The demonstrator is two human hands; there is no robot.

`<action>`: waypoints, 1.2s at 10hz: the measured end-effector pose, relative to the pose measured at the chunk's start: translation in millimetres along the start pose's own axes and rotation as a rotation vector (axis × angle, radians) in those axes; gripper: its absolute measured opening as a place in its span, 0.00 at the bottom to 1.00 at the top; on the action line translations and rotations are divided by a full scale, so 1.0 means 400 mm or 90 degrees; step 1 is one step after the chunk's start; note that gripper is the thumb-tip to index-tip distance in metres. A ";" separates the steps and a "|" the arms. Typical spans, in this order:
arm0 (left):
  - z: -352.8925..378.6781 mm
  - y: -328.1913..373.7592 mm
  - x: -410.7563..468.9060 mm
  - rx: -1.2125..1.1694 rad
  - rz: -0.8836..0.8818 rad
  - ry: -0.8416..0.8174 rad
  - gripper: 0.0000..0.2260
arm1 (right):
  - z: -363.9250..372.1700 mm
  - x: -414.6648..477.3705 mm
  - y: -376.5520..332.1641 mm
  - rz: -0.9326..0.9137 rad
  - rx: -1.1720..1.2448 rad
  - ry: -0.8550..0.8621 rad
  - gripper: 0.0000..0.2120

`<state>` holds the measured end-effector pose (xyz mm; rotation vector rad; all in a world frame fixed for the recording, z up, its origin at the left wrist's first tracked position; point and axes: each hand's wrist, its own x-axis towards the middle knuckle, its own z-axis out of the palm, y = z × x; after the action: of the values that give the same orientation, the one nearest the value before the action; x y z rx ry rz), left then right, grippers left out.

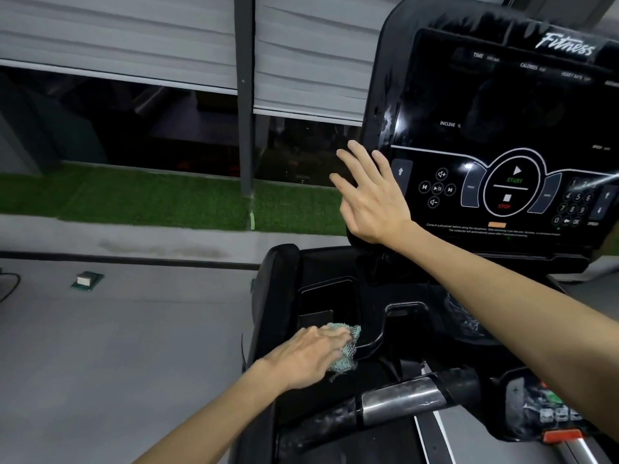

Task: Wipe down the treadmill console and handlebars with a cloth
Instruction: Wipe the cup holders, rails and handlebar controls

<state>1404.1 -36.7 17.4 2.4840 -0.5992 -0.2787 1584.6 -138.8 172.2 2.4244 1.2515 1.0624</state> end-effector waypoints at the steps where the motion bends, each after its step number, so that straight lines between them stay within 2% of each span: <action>1: 0.001 -0.054 -0.052 0.017 0.011 0.015 0.14 | 0.001 -0.001 0.000 -0.001 -0.002 0.000 0.19; 3: 0.009 -0.094 -0.098 0.026 0.028 0.049 0.15 | 0.002 -0.002 -0.001 -0.002 0.000 0.009 0.19; 4: 0.036 -0.075 -0.081 0.086 0.069 0.117 0.19 | 0.003 -0.001 0.000 -0.003 -0.002 0.010 0.19; 5: 0.059 -0.014 -0.015 0.074 0.086 0.159 0.22 | 0.002 -0.002 0.001 -0.003 -0.008 0.008 0.19; 6: 0.050 0.064 0.060 0.061 0.069 0.141 0.20 | 0.003 -0.002 0.000 -0.005 -0.008 0.003 0.19; 7: 0.056 0.066 0.062 0.052 0.059 0.144 0.21 | 0.002 -0.003 0.002 -0.005 -0.009 0.002 0.19; 9: 0.050 -0.034 -0.025 0.089 0.091 0.142 0.25 | 0.004 -0.001 0.000 -0.004 -0.002 0.006 0.19; 12: 0.028 -0.107 -0.106 0.117 0.109 0.129 0.20 | 0.004 -0.002 0.000 -0.004 0.004 0.018 0.19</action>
<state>1378.4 9.7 -13.3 2.5719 -0.7757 0.0977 1585.3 -139.1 170.8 2.4167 1.2713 1.0965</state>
